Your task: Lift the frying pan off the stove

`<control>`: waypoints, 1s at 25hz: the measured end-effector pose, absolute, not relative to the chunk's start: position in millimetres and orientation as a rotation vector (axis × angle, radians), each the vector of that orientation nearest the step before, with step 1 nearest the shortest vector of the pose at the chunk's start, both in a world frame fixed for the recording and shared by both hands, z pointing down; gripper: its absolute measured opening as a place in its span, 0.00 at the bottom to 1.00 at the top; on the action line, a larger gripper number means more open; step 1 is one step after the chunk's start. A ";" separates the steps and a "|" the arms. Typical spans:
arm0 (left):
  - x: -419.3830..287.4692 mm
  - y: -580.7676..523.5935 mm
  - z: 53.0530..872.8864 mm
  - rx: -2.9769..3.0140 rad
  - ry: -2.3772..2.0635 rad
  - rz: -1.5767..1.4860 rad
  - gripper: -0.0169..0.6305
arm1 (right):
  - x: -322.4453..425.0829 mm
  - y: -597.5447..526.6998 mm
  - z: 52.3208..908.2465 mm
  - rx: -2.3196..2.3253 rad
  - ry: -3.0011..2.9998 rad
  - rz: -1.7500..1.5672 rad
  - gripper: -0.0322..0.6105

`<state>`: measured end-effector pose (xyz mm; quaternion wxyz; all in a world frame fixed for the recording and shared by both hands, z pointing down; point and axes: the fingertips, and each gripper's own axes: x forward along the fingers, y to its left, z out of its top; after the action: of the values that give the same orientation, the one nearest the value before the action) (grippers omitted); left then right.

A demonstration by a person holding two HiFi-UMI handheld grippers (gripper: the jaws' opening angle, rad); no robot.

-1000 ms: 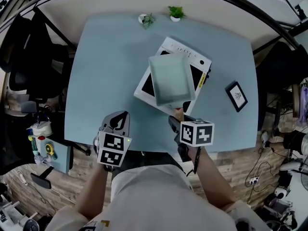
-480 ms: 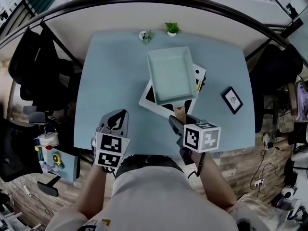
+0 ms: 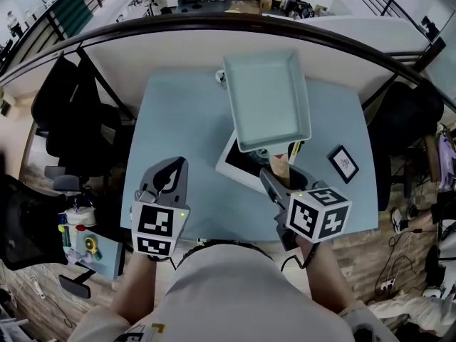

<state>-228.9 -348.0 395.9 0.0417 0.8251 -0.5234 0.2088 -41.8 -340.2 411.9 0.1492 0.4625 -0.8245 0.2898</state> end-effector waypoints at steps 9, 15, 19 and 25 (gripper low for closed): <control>-251.6 -340.1 305.4 2.634 -1.740 0.389 0.03 | -55.3 -336.4 331.9 1.386 -2.510 0.633 0.31; -266.5 -341.1 284.9 2.625 -1.805 0.344 0.03 | -55.9 -333.2 291.1 1.455 -2.596 0.568 0.31; -272.5 -340.1 285.3 2.617 -1.808 0.348 0.03 | -51.7 -332.2 284.2 1.486 -2.585 0.540 0.31; -273.9 -342.1 288.1 2.632 -1.784 0.344 0.03 | -51.4 -332.5 290.8 1.505 -2.564 0.570 0.31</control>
<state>-273.9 -342.1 288.1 -0.0284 0.8227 -0.5575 0.1077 -51.4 -332.5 290.8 0.0571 0.4964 -0.8456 0.1879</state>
